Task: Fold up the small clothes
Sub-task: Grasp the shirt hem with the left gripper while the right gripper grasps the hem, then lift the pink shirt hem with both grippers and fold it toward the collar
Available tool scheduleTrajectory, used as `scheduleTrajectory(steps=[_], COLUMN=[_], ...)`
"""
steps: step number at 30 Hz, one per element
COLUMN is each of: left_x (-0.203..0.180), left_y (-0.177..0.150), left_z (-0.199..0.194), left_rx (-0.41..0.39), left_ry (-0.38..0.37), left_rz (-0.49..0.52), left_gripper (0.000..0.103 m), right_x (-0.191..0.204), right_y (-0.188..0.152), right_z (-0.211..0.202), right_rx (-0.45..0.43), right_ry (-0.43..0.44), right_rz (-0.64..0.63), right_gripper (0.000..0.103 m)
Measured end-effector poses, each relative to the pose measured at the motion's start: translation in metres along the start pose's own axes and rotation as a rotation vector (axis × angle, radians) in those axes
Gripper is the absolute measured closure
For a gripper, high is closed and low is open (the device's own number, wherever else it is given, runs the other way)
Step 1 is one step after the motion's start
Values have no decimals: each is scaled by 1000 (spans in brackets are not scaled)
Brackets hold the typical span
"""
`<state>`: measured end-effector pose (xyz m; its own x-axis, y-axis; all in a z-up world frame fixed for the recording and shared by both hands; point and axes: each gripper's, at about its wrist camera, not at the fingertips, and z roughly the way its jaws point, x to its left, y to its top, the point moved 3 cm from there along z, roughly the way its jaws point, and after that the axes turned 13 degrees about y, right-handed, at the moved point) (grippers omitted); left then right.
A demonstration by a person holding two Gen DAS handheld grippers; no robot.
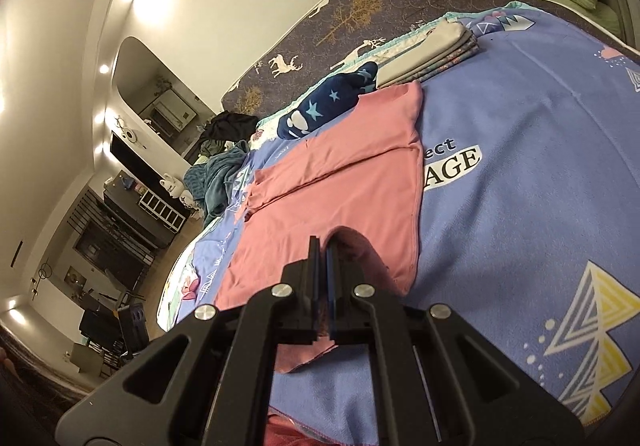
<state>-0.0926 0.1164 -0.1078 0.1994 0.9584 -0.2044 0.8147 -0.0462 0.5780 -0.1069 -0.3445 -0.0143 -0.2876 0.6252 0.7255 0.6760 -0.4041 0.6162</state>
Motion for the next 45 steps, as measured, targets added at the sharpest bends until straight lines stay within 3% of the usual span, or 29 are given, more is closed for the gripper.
scheduleTrajectory(steps=[3, 4, 5, 6, 7, 9, 12, 17, 21, 23, 28, 32, 39, 45], left_x=[-7, -11, -15, -18, -21, -23, -21, -8, -7, -8, -13, -18, -23, -13], left_y=[-12, -16, -22, -25, -26, -20, 10, 67, 105, 122, 190, 238, 292, 324], left_z=[-7, -9, -8, -5, 0, 1, -32, -89, -102, -102, -81, -53, 4, 60], left_rx=[24, 31, 42, 59, 77, 41, -133, -378, -458, -467, -468, -433, -365, -297], left_ry=[-75, -106, -138, -152, -152, -150, -204, -227, -213, -212, -127, -105, -38, 34], left_rz=[0, -2, -12, -16, -21, -47, -82, -126, -160, -176, -192, -195, -168, -157], left_gripper=[47, 54, 61, 89, 99, 99, 99, 99, 99, 99, 99, 99, 98, 98], right_x=[2, 2, 3, 4, 4, 5, 10, 30, 43, 47, 51, 40, -18, -64], right_y=[-2, -2, -3, -4, -5, -4, 1, 22, 42, 53, 91, 126, 181, 207], right_z=[-3, -4, -5, -7, -7, -8, -9, -13, -16, -15, 3, 36, 96, 148], right_rx=[-9, -13, -16, -18, -18, -17, -22, -60, -113, -131, -154, -156, -133, -70], right_ry=[4, 5, 6, 6, 5, 2, 2, 14, 34, 42, 37, -30, -128, -182], right_rz=[3, 4, 4, 4, 4, 8, 5, -62, -98, -108, -128, -129, -47, -13], right_gripper=[100, 100, 100, 100, 100, 100, 100, 100, 100, 100, 100, 100, 100, 100])
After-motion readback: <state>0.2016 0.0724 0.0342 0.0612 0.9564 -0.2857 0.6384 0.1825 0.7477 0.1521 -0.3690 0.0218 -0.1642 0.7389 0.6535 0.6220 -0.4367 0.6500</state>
